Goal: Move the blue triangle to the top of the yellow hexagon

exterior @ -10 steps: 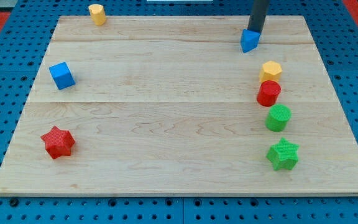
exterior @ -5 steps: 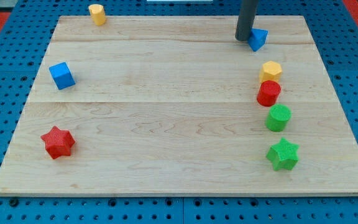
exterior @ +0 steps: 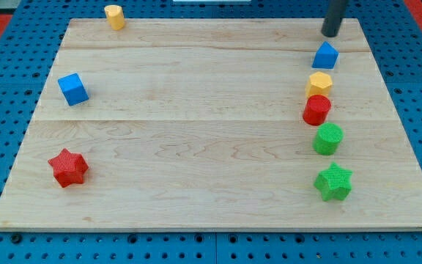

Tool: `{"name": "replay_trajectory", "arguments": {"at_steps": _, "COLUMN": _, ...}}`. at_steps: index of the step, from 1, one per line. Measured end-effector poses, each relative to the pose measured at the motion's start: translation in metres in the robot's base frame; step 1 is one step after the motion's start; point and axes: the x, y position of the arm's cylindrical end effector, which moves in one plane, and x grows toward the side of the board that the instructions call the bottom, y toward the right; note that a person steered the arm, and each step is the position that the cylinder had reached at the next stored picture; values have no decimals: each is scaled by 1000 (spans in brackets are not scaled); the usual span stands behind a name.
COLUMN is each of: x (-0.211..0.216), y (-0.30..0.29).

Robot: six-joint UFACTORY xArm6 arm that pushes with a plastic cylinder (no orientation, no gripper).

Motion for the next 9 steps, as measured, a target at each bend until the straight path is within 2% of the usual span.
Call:
{"name": "replay_trajectory", "arguments": {"at_steps": 2, "x": 28, "y": -53}}
{"name": "replay_trajectory", "arguments": {"at_steps": 3, "x": 46, "y": -56}}
{"name": "replay_trajectory", "arguments": {"at_steps": 4, "x": 15, "y": -52}}
{"name": "replay_trajectory", "arguments": {"at_steps": 5, "x": 11, "y": 2}}
{"name": "replay_trajectory", "arguments": {"at_steps": 6, "x": 21, "y": 13}}
{"name": "replay_trajectory", "arguments": {"at_steps": 7, "x": 41, "y": -7}}
{"name": "replay_trajectory", "arguments": {"at_steps": 8, "x": 42, "y": -50}}
{"name": "replay_trajectory", "arguments": {"at_steps": 9, "x": 45, "y": -56}}
